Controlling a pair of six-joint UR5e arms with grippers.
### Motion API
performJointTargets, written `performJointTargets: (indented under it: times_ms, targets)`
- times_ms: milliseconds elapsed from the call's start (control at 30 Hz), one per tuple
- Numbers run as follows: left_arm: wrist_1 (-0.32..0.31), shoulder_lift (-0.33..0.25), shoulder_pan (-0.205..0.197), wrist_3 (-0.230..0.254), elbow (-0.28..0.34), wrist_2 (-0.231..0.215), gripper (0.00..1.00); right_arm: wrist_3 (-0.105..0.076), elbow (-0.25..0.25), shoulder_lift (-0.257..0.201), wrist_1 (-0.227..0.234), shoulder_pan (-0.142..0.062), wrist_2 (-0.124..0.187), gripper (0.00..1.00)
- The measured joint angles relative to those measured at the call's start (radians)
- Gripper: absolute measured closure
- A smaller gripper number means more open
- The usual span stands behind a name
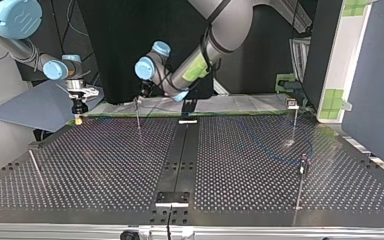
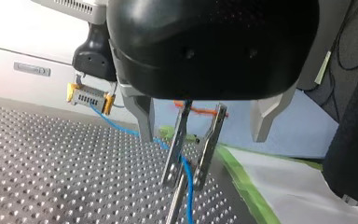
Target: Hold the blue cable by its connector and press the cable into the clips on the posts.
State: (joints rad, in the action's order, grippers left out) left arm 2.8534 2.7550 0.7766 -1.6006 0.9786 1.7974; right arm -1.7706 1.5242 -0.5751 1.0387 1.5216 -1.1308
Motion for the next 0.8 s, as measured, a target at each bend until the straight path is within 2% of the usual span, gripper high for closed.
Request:
performJointTargets:
  times_ms: [233,800]
  targets:
    - [-0.013,0.000,0.018,-0.015,0.012,0.001,0.00,0.000,0.000,0.000,-0.002,0.002,-0.001,1.00]
    - [-0.025,0.000,0.033,-0.046,0.013,0.004,0.00,-0.004,0.000,0.001,-0.009,0.006,0.000,1.00]
